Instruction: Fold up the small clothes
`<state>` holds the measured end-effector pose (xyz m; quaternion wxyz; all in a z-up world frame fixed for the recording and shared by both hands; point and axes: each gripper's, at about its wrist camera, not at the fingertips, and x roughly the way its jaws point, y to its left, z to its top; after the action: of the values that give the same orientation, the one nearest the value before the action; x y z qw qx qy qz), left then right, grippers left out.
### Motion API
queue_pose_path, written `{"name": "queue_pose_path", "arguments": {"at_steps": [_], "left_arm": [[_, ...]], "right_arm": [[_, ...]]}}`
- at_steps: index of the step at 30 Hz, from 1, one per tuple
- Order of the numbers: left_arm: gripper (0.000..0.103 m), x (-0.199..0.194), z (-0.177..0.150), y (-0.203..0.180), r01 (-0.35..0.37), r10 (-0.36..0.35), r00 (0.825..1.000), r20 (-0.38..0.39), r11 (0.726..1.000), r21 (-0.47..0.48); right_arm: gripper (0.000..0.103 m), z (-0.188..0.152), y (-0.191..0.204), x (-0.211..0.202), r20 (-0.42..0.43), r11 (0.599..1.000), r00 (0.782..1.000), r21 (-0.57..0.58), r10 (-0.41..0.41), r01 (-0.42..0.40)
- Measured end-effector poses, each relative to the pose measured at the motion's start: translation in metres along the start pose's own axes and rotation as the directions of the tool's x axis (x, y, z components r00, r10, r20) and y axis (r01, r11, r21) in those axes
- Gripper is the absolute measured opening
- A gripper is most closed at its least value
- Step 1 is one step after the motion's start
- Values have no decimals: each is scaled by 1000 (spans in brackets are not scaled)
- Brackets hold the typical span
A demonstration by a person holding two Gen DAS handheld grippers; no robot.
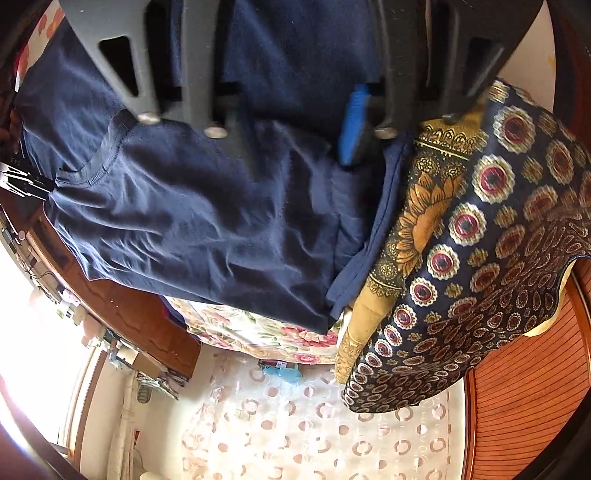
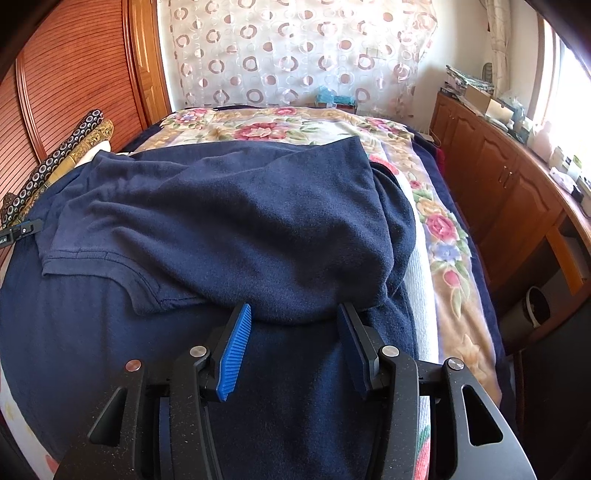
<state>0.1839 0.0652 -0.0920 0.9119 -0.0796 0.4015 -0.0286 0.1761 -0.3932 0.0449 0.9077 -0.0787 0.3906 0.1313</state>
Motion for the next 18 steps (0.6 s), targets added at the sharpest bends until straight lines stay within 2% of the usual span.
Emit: {"name": "queue_pose_path", "arguments": {"at_steps": [5,8,13,14,18], "left_arm": [[34,3,0,3,-15,15,1000,-20,1000,2],[34,8,1,1,-24,25,999,-32,1000,17],[34,9,2,-2,-21,22,999,-35,999,29],[25,9,1,-5,-15,17,999,-39,999,51],[18,9,4,-9,-1,4,999,-42,998,67]], "right_arm": [[50,-2,-11,-3,8,998,1000,62,9,-10],[50,-5,-19,-4,19,992,998,115,52,-54],[52,-2,-16,1,8,992,999,117,44,-45],[52,0,-15,3,5,992,999,116,39,-39],[52,5,-11,8,-5,991,999,125,45,-44]]}}
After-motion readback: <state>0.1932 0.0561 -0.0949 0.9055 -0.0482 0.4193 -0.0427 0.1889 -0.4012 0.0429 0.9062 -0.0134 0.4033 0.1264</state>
